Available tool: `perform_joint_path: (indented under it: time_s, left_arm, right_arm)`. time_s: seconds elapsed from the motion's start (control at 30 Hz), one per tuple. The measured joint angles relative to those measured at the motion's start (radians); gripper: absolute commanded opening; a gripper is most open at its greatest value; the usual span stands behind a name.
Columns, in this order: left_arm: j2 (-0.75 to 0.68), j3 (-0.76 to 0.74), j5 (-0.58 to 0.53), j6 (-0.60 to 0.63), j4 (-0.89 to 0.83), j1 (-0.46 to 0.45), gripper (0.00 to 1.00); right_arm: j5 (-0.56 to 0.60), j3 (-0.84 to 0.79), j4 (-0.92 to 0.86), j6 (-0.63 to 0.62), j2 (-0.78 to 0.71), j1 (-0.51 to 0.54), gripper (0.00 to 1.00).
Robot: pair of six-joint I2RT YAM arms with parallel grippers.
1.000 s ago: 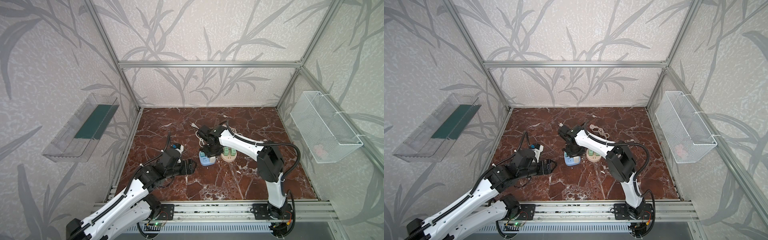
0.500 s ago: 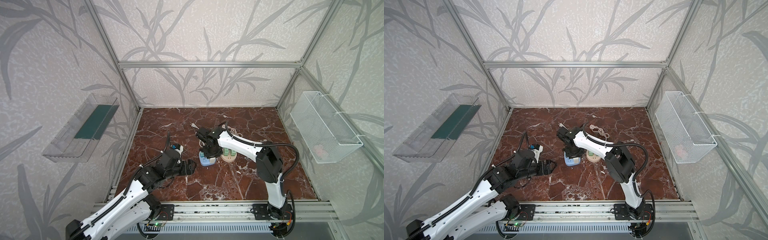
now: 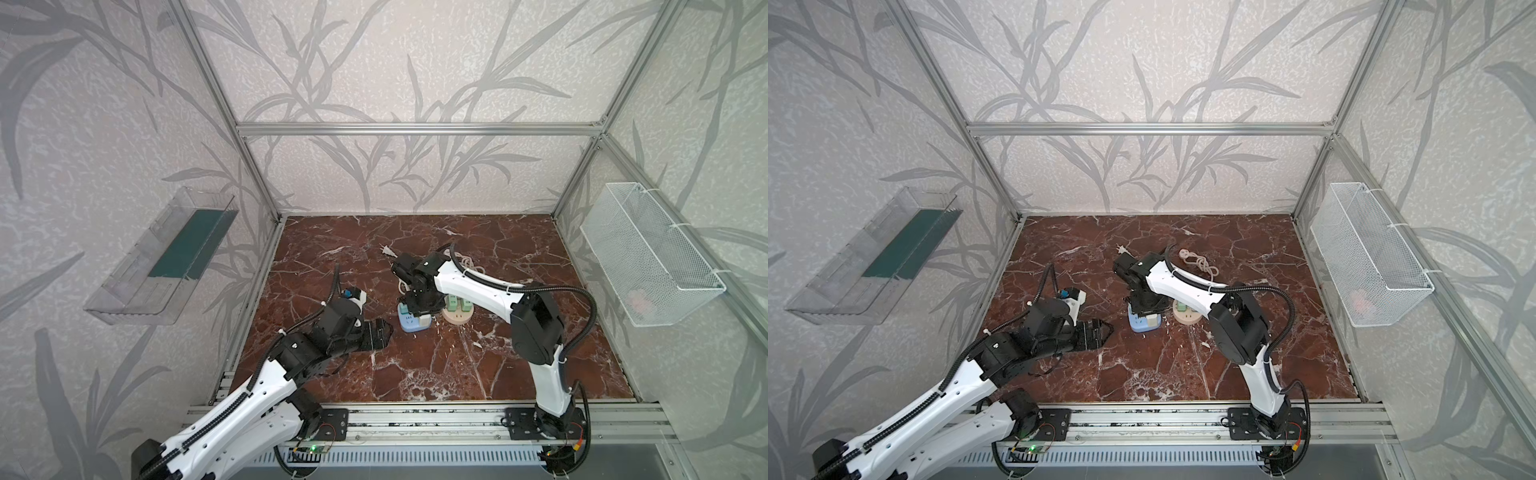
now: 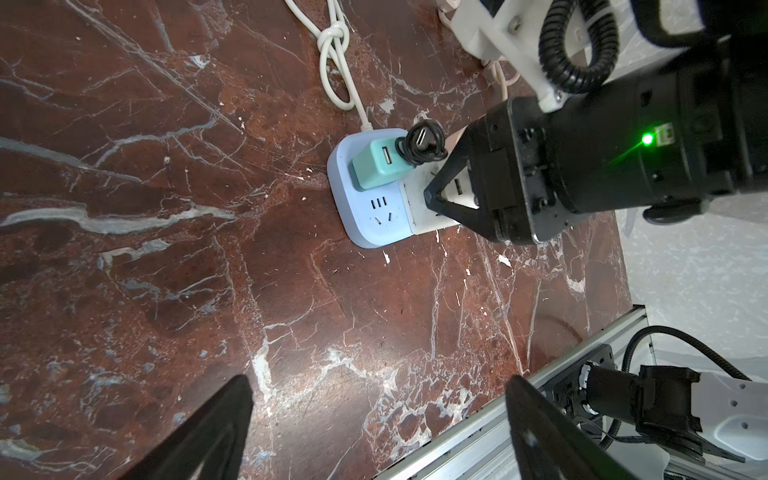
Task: Insert the plug
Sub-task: 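Lower the white charger prongs into the light-blue strip's free socket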
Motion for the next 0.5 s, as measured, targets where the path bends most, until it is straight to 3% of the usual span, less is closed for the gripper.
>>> perform_joint_path:
  time_s: [0.3,0.43,0.5]
  left_arm:
    - [-0.016,0.000,-0.004,0.003,0.000,0.000,0.92]
    - [-0.022,0.000,-0.007,0.003,0.000,0.000,0.93]
    - [-0.022,0.000,-0.008,0.003,0.000,0.000,0.93]
  right_arm:
    - [-0.018,0.008,0.021,-0.026,0.011,0.005,0.47]
    - [-0.028,0.008,0.027,-0.051,0.018,0.010,0.68]
    - [-0.026,0.008,0.032,-0.060,0.017,0.014,0.74]
